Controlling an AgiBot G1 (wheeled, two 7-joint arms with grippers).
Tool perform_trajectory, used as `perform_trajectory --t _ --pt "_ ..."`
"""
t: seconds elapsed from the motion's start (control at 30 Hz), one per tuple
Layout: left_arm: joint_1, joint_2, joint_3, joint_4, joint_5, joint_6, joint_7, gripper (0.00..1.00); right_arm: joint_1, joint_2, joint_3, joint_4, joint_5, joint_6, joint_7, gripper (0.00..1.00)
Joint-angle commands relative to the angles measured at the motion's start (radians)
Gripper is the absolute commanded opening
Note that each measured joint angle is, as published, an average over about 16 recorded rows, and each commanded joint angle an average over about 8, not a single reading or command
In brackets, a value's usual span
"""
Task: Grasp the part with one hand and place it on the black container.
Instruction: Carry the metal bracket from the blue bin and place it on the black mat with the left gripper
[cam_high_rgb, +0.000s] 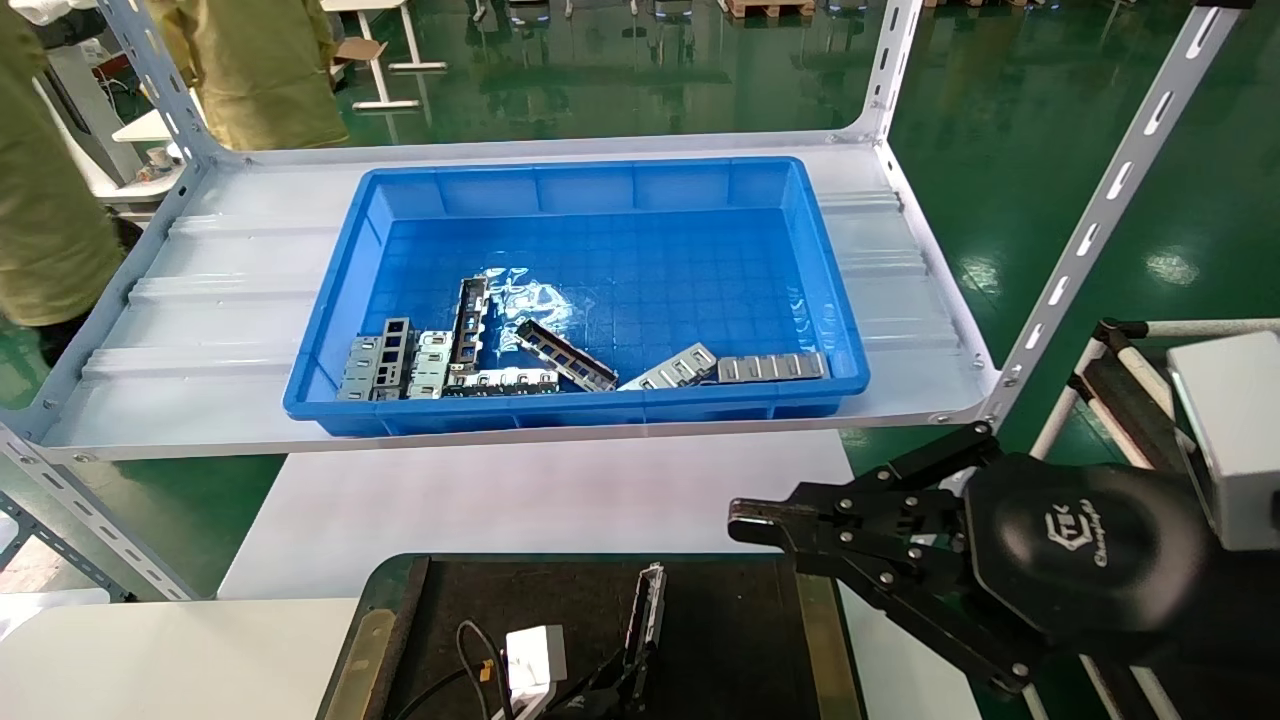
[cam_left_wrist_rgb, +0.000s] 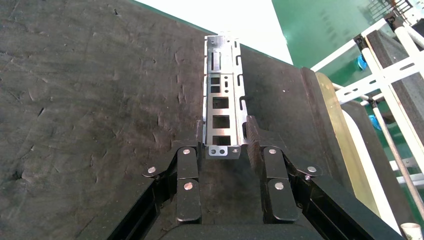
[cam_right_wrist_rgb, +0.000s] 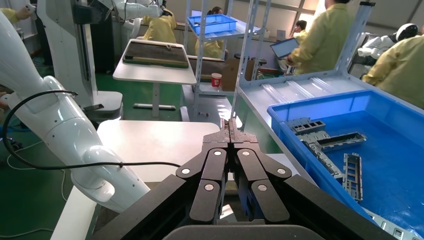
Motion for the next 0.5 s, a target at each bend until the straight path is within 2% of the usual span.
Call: perform_trajectory --t 0.03,0.1,0.17,0.23,0.27,0.33,0.5 --pt "-0.002 0.001 0.009 -0.004 -0.015 -0.011 0.003 0.20 0.000 0.000 0.000 0.000 0.000 0.000 0.000 0.53" --pt "-0.004 0.001 0.016 -0.005 -0.027 -0.018 0.006 0.43 0.000 0.000 0.000 0.000 0.000 0.000 0.000 0.75" --pt "-0.007 0.001 0.023 -0.006 -0.039 -0.024 0.009 0.67 0.000 0.000 0.000 0.000 0.000 0.000 0.000 0.91" --pt "-0.009 0.000 0.028 -0.008 -0.049 -0.028 0.012 0.86 0.000 0.000 0.000 0.000 0.000 0.000 0.000 0.99" --pt "-0.011 -0.001 0.031 -0.009 -0.054 -0.030 0.013 0.92 0.000 0.000 0.000 0.000 0.000 0.000 0.000 1.00" --pt "-0.014 -0.002 0.036 -0.010 -0.063 -0.032 0.015 1.00 0.000 0.000 0.000 0.000 0.000 0.000 0.000 1.00" --pt "-0.022 -0.003 0.045 -0.010 -0.080 -0.034 0.018 1.00 0.000 0.000 0.000 0.000 0.000 0.000 0.000 1.00"
